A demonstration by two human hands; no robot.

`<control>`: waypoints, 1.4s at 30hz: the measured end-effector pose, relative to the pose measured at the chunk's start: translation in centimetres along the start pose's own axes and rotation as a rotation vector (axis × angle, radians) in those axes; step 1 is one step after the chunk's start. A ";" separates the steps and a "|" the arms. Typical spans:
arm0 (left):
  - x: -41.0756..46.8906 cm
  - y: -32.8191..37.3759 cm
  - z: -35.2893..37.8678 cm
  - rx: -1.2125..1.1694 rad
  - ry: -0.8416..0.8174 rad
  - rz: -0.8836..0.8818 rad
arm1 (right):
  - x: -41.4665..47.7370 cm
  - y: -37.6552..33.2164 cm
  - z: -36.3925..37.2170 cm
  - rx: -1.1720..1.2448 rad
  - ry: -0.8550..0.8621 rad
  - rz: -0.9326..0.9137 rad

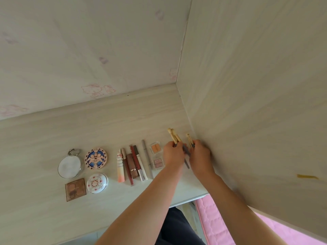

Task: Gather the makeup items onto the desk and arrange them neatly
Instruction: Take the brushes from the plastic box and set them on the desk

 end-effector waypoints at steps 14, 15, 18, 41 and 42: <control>1.6 0.2 -3.4 0.394 0.168 0.154 | 0.8 0.1 1.2 -0.003 -0.037 0.026; 1.6 0.3 -3.5 0.420 0.171 0.183 | 0.8 0.1 1.6 0.005 -0.046 0.032; 1.2 0.5 -2.9 0.485 0.141 0.269 | 0.7 0.3 2.6 0.012 -0.064 0.060; 0.5 2.3 -2.0 0.761 0.101 0.503 | 0.9 0.1 1.2 -0.055 0.043 -0.009; 0.5 2.3 -2.1 0.772 0.105 0.515 | 0.8 0.1 1.4 -0.057 0.030 -0.009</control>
Point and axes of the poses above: each hand's wrist, its own x-axis towards the middle knuckle, its own z-axis out of the palm, y = z × x, the point moved 9 cm from there along x, towards the middle knuckle, and after that the axes turned 5 degrees about y, right-handed, at the moved point
